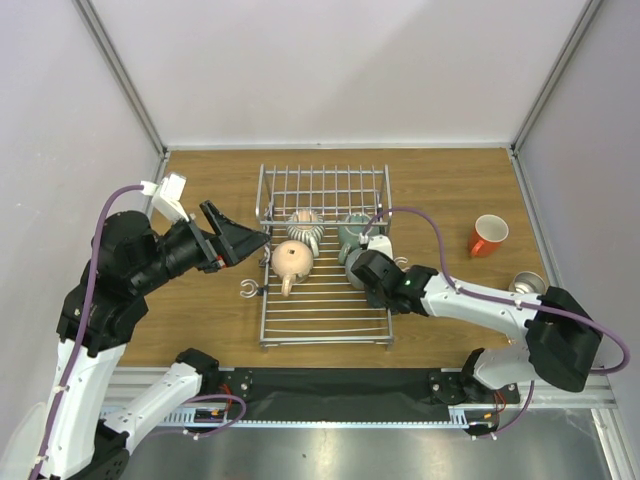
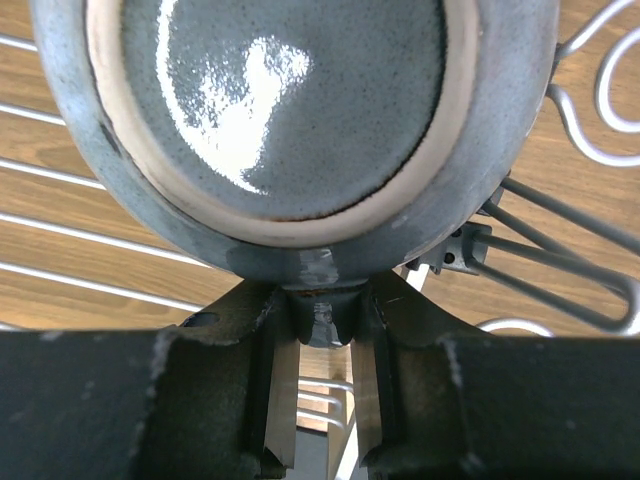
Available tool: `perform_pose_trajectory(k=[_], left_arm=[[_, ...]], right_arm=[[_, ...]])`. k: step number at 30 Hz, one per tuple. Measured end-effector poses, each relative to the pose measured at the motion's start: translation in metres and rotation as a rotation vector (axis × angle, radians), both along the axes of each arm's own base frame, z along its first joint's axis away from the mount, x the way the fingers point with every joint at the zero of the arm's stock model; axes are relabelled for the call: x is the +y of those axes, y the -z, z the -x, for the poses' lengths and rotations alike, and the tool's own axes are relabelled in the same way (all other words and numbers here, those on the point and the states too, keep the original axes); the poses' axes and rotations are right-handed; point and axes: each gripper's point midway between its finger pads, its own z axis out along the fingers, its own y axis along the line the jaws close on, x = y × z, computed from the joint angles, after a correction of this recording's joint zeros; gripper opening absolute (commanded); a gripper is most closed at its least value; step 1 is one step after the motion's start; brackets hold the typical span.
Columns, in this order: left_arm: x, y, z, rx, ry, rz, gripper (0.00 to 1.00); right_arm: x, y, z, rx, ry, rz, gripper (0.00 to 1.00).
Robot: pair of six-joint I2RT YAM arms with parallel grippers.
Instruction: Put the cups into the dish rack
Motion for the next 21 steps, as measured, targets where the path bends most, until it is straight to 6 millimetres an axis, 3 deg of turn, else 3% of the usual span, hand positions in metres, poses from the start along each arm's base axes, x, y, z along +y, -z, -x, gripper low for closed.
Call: perform_pose_trajectory(k=[7,13,21], left_arm=[[0.000,-0.001,0.001,-0.002,0.000,0.001,1.00],[0.000,-0.001,0.002,-0.005,0.003,0.003,1.00],[-0.003,-0.001,0.002,0.002,0.020,0.006,1.00]], right_arm=[[0.001,0.002,-0.004,0.000,-0.009,0.020,0.10],[0.003,0.000,-0.005,0.002,-0.011,0.017,0.55],[0.011,-0.017,-0.008,-0.021,-0.010,-0.020,0.70]])
